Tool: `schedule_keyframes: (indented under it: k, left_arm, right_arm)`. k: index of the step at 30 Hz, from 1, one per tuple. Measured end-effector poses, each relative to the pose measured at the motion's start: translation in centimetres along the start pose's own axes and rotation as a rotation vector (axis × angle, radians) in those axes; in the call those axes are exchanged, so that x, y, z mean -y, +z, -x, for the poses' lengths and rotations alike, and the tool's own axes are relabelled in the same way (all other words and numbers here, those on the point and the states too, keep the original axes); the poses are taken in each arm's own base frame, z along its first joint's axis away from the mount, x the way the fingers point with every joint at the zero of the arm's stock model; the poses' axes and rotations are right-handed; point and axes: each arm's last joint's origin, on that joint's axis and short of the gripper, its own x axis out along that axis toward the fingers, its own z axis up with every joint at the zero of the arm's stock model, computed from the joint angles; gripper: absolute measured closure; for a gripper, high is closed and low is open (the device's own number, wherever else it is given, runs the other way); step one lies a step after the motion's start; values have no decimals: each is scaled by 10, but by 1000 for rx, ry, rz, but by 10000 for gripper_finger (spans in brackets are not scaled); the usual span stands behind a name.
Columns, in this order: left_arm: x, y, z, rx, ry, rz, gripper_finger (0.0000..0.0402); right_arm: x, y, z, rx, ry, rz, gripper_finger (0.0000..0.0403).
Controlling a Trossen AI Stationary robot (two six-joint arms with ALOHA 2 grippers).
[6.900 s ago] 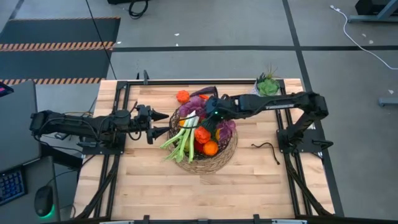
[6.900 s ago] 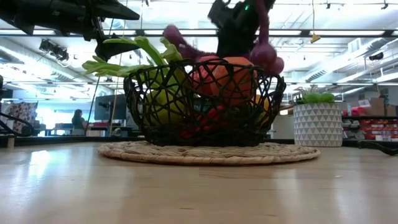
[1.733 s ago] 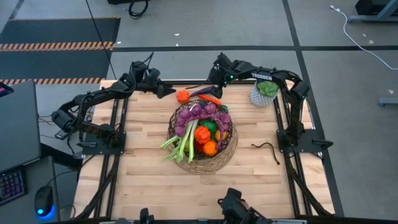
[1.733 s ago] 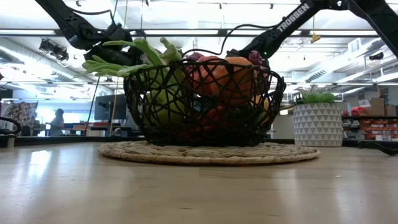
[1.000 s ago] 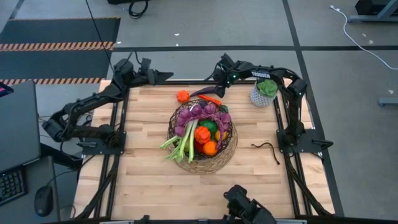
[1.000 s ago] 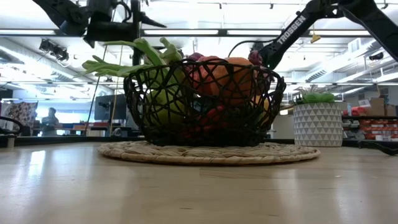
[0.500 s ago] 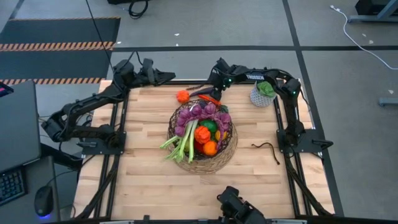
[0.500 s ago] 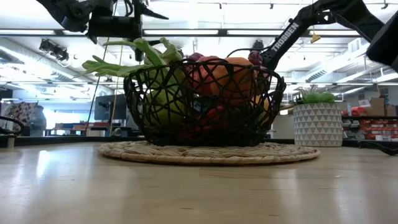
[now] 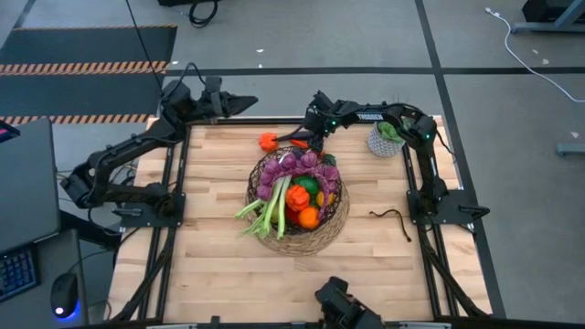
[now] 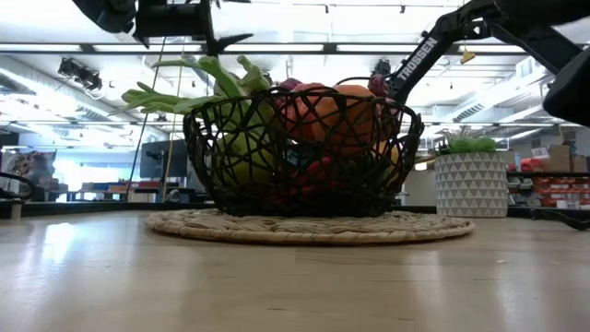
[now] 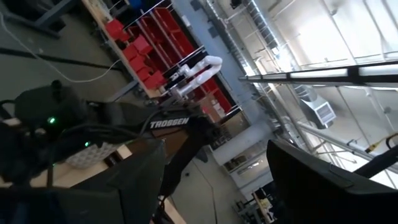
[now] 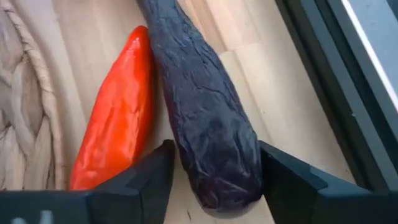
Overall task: Build produce basket
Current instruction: Put the purple eggplant into the black basket
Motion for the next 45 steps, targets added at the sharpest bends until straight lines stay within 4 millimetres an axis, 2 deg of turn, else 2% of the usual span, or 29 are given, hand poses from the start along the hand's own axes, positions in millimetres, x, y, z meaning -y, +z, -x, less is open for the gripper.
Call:
schedule_keyframes:
  k: [8,13,18,24,31,35,39,45]
  left_arm:
    - [6,0,-3,-8,-20,-19,116]
    - [8,-5,-6,-27,-33,-15,116]
    - [11,-10,-9,-47,-48,-11,116]
    - [13,-12,-11,-56,-55,-9,116]
    - [10,-8,-9,20,-7,-57,116]
    - [5,-6,-8,84,62,-86,116]
    - [4,-4,-8,162,113,-116,116]
    - [2,1,-6,339,226,-122,116]
  right_arm:
    - [3,-2,5,-22,-13,-62,257]
    - [0,-1,15,-38,-2,-74,261]
    - [-4,7,45,-14,-37,-61,250]
    - [-15,13,106,19,-66,-67,251]
    - [-47,10,194,93,-60,-75,251]
    - [-69,8,231,196,0,-135,251]
    - [-96,8,248,240,96,-113,251]
    - [-139,9,250,218,193,-41,251]
